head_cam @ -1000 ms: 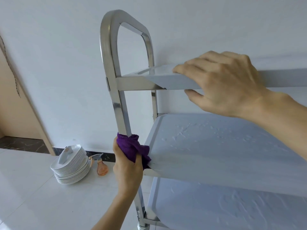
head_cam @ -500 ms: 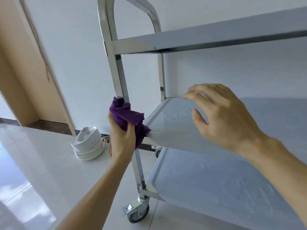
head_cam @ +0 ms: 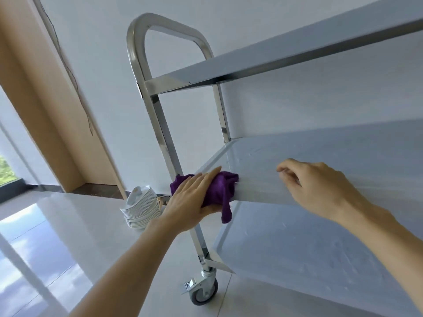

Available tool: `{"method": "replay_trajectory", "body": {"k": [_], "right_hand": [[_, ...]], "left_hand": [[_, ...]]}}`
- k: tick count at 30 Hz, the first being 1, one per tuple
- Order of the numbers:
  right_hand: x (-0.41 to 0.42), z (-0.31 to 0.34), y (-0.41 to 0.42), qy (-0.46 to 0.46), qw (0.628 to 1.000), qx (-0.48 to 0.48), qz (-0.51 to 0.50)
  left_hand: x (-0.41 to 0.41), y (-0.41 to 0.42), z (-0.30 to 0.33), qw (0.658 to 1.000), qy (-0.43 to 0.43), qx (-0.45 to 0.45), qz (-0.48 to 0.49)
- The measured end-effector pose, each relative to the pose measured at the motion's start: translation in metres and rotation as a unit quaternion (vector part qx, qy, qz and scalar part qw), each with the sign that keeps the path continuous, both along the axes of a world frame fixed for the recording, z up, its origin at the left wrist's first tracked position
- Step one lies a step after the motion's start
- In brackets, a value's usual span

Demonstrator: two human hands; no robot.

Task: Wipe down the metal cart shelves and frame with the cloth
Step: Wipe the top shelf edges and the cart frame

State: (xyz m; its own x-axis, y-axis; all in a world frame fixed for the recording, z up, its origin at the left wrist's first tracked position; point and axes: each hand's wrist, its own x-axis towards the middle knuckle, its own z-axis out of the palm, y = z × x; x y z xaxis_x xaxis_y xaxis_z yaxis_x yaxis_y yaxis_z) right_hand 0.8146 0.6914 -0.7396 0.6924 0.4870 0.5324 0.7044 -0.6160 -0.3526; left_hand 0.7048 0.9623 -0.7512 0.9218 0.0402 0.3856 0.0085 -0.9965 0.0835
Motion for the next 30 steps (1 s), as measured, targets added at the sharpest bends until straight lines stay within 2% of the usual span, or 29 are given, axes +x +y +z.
{"method": "replay_trajectory", "body": {"k": [4,10,12,16,18,21,23,26,30], "right_hand": [[0.003,-0.005,-0.027,-0.049,0.996,-0.058,-0.047],[0.005,-0.006,-0.046,-0.012,0.991,-0.071,-0.11],[0.008,-0.008,-0.044,0.011,0.996,-0.024,-0.088],[0.019,-0.003,-0.048,0.031,0.984,0.159,-0.07],[0.021,-0.004,-0.05,0.051,0.98,0.175,-0.085],[0.018,-0.004,-0.05,0.065,0.983,0.144,-0.091],[0.015,-0.006,-0.049,0.034,0.99,0.097,-0.093],[0.011,-0.009,-0.048,-0.036,0.993,0.028,-0.106],[0.008,-0.008,-0.047,-0.064,0.992,0.024,-0.104]], "left_hand": [[0.0,0.014,-0.006,0.998,-0.031,0.032,-0.032],[0.019,0.001,-0.015,0.99,-0.109,0.069,-0.06],[0.032,-0.022,-0.02,0.984,-0.14,0.092,-0.066],[0.052,-0.078,-0.03,0.966,-0.21,0.113,-0.102],[0.058,-0.099,-0.032,0.962,-0.215,0.128,-0.111],[0.061,-0.105,-0.026,0.96,-0.196,0.153,-0.13],[0.057,-0.089,-0.021,0.958,-0.175,0.171,-0.152],[0.046,-0.041,-0.02,0.957,-0.17,0.178,-0.153],[0.032,0.021,-0.021,0.957,-0.197,0.17,-0.127]]}}
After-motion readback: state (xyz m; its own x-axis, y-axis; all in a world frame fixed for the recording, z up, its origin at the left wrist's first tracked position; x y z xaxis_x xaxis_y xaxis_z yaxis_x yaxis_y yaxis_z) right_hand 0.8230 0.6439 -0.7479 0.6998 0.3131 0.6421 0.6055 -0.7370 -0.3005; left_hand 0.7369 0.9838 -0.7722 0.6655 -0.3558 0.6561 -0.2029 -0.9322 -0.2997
